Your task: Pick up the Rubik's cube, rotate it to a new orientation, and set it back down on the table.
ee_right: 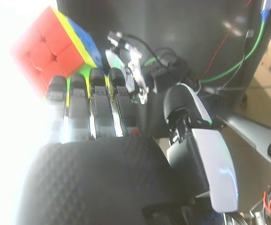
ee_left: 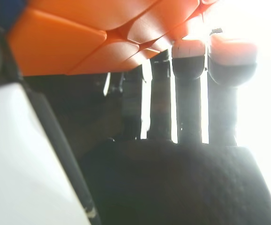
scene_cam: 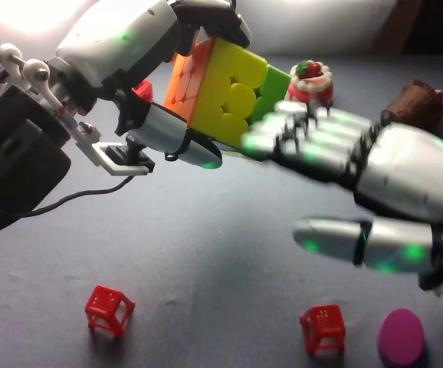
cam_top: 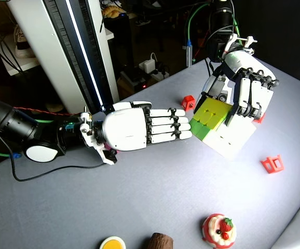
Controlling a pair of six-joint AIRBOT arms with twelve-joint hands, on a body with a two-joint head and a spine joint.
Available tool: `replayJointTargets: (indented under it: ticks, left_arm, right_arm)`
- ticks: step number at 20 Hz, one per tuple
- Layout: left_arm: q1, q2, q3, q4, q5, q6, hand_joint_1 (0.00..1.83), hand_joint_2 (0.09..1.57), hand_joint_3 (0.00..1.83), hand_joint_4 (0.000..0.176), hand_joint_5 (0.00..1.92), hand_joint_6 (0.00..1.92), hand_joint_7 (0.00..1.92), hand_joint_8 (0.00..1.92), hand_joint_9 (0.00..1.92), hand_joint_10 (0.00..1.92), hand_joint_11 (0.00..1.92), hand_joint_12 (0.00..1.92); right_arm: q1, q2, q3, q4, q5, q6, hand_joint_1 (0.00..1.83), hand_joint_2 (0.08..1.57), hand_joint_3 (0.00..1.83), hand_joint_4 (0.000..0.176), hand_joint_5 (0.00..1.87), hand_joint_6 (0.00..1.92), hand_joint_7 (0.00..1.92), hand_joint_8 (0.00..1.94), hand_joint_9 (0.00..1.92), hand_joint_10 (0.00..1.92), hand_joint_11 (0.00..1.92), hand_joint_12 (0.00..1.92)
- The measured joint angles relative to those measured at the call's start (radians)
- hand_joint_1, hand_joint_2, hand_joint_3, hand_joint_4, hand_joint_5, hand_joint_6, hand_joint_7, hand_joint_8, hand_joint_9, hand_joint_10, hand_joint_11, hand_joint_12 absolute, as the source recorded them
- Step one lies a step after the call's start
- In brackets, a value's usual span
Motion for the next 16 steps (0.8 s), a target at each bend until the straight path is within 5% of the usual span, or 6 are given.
replayJointTargets:
  ticks: [2, 6, 10, 11, 13, 16]
  left_arm:
    - [0.006, -0.019, 0.013, -0.014, 0.015, -0.008, 1.33, 0.87, 0.85, 0.000, 0.72, 1.35, 0.76, 1.79, 0.78, 1.92, 1.08, 1.92]
    - [0.027, -0.053, 0.069, -0.050, 0.089, -0.047, 1.40, 0.53, 1.52, 0.000, 0.94, 1.83, 0.99, 1.84, 0.97, 1.92, 1.15, 1.92]
    - [0.041, -0.092, 0.113, -0.068, 0.150, -0.094, 1.16, 0.74, 1.21, 0.000, 0.74, 1.78, 0.86, 1.88, 1.00, 1.92, 1.11, 1.92]
    - [0.042, -0.108, 0.136, -0.069, 0.180, -0.124, 1.06, 1.22, 0.30, 0.000, 0.48, 1.72, 0.65, 1.69, 0.66, 1.92, 0.80, 1.92]
    - [0.042, -0.119, 0.160, -0.070, 0.208, -0.139, 0.57, 1.06, 0.07, 0.000, 0.02, 1.15, 0.14, 1.22, 0.24, 1.53, 0.33, 1.92]
    - [0.056, -0.120, 0.175, -0.073, 0.259, -0.165, 0.54, 1.22, 0.03, 0.000, 0.00, 0.38, 0.12, 0.34, 0.17, 0.72, 0.02, 1.61]
  right_arm:
    - [0.020, 0.064, -0.045, 0.001, 0.042, 0.001, 0.00, 1.35, 0.00, 0.000, 0.17, 0.07, 0.19, 0.02, 0.18, 0.11, 0.00, 0.51]
    - [0.025, 0.153, -0.080, 0.091, 0.105, 0.000, 0.00, 1.35, 0.00, 0.000, 0.22, 0.09, 0.31, 0.03, 0.26, 0.18, 0.00, 0.96]
    - [0.025, 0.175, -0.084, 0.134, 0.150, 0.000, 0.00, 1.36, 0.00, 0.000, 0.18, 0.13, 0.30, 0.01, 0.15, 0.47, 0.00, 0.96]
    - [0.025, 0.177, -0.086, 0.139, 0.158, 0.000, 0.00, 1.37, 0.00, 0.000, 0.15, 0.18, 0.30, 0.00, 0.06, 0.64, 0.00, 0.99]
    - [0.025, 0.179, -0.086, 0.142, 0.166, 0.000, 0.00, 1.37, 0.00, 0.000, 0.12, 0.20, 0.29, 0.00, 0.02, 0.68, 0.00, 0.99]
    - [0.025, 0.187, -0.079, 0.158, 0.169, 0.000, 0.00, 1.38, 0.00, 0.000, 0.12, 0.23, 0.29, 0.01, 0.01, 0.73, 0.00, 1.05]
